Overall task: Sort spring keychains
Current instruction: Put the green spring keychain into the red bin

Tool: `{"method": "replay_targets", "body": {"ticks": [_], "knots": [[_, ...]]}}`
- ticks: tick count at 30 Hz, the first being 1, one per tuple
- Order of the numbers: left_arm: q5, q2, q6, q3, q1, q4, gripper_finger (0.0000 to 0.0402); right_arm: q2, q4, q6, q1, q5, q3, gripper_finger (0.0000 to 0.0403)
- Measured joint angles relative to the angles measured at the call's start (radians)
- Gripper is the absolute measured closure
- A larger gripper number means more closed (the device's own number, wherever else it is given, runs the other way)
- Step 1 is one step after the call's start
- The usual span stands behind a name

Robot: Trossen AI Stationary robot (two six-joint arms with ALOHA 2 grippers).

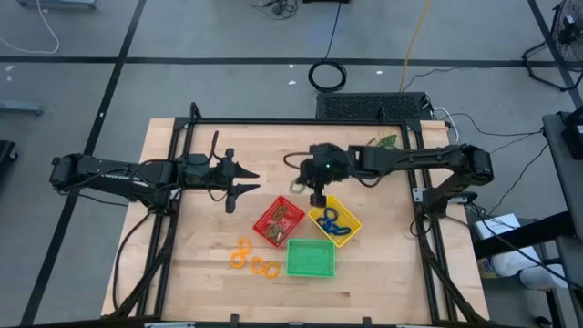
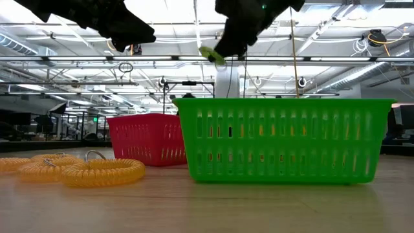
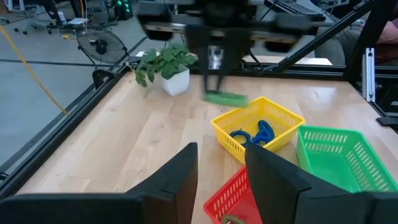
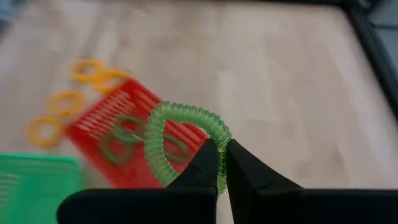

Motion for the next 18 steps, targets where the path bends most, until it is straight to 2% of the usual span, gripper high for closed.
{"method": "replay_targets", "body": {"ticks": [8,18], "knots": [[0.0,0.0,0.0,0.0,0.0,0.0,0.0261,0.091,0.169,-0.003,0.073,-0.111,0.001,0.0403],[0.0,0.0,0.0,0.0,0.0,0.0,0.0261,0.22,0.232,-0.001,0.089,-0.11,0.0,0.0402]]}}
